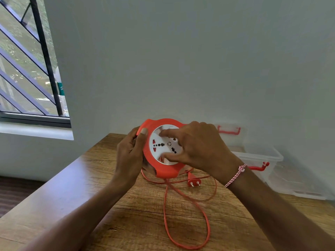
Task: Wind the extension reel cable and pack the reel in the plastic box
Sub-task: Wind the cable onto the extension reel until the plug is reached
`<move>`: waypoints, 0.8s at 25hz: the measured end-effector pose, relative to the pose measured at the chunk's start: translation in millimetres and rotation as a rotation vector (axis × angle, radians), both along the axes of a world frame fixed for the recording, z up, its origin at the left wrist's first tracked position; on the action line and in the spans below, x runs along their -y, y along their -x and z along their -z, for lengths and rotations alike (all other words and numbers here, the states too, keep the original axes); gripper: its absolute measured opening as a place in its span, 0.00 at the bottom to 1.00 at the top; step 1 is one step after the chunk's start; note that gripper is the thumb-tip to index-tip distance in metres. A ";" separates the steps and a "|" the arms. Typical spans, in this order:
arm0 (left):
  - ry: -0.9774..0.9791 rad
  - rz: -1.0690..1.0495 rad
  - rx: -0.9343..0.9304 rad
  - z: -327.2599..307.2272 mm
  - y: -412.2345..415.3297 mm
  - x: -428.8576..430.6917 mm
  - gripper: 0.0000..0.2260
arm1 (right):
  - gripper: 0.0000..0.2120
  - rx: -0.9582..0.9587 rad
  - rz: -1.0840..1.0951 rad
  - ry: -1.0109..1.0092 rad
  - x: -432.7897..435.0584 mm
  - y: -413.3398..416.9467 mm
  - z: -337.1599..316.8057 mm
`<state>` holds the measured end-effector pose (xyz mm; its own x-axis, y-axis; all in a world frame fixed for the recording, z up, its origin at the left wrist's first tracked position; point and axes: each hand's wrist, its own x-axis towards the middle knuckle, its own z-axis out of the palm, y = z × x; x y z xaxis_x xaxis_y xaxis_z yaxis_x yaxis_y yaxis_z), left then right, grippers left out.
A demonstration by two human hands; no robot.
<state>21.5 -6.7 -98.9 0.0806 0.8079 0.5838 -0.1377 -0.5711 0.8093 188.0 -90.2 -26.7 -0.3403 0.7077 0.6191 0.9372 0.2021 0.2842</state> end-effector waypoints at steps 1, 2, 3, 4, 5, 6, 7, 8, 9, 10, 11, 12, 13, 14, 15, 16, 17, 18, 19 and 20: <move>-0.002 -0.006 0.006 0.7 -1.1 1.1 0.17 | 0.31 -0.134 0.000 -0.005 -0.4 2.9 3.8; -0.003 -0.009 0.009 1.4 -2.4 2.7 0.18 | 0.31 -0.278 -0.001 -0.015 -0.4 7.6 8.1; -0.006 -0.010 0.010 2.0 -3.2 4.1 0.18 | 0.30 -0.416 0.016 -0.012 -1.3 13.1 13.4; -0.012 -0.012 0.009 2.4 -3.4 4.6 0.19 | 0.29 -0.543 0.048 0.009 -2.8 18.6 18.8; -0.021 -0.018 0.008 2.9 -2.9 4.1 0.19 | 0.27 -0.660 0.078 0.048 -5.2 23.1 23.5; -0.027 -0.027 0.007 3.3 -2.4 3.1 0.18 | 0.26 -0.763 0.092 0.101 -7.8 24.9 25.2; -0.027 -0.038 0.006 3.3 -1.7 2.0 0.18 | 0.24 -0.834 0.084 0.160 -9.3 23.4 23.0; -0.020 -0.049 0.005 2.8 -1.4 1.3 0.17 | 0.22 -0.849 0.065 0.207 -8.3 19.1 16.7; -0.009 -0.060 0.006 2.1 -1.2 0.6 0.15 | 0.19 -0.790 0.048 0.217 -6.2 12.6 7.4; 0.001 -0.067 0.008 1.3 -1.0 0.2 0.14 | 0.17 -0.675 0.033 0.180 -2.9 5.3 -3.9; 0.008 -0.071 0.009 0.6 -1.2 -0.1 0.13 | 0.16 -0.528 0.020 0.125 1.5 -2.3 -15.7; 0.011 -0.072 0.007 0.2 -1.7 -0.2 0.14 | 0.15 -0.381 0.005 0.088 6.5 -8.3 -26.6; 0.013 -0.071 0.004 0.2 -2.3 -0.4 0.15 | 0.15 -0.244 -0.008 0.094 11.8 -11.2 -35.4; 0.014 -0.069 0.004 0.4 -2.6 -0.4 0.16 | 0.17 -0.125 -0.009 0.143 15.9 -12.0 -40.7; 0.013 -0.066 0.006 0.7 -2.8 -0.4 0.17 | 0.21 -0.024 0.009 0.208 18.3 -10.7 -42.8; 0.014 -0.061 0.008 0.8 -2.6 0.0 0.18 | 0.24 0.072 0.042 0.262 18.7 -7.8 -41.7; 0.017 -0.055 0.012 0.4 -2.6 0.7 0.18 | 0.26 0.157 0.064 0.287 17.7 -4.2 -38.4; 0.023 -0.047 0.016 -0.2 -2.6 1.7 0.17 | 0.28 0.222 0.068 0.285 16.3 -0.3 -33.7; 0.032 -0.039 0.021 -0.5 -2.5 2.4 0.16 | 0.28 0.265 0.058 0.264 14.1 3.0 -28.2; 0.042 -0.032 0.025 -1.1 -2.0 3.2 0.15 | 0.29 0.296 0.043 0.238 12.2 6.0 -23.1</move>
<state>23.5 -9.8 -97.8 0.0401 0.8337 0.5507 -0.1407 -0.5409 0.8292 182.0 -102.3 -3.6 -0.4463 0.8374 0.3155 0.8309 0.2569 0.4935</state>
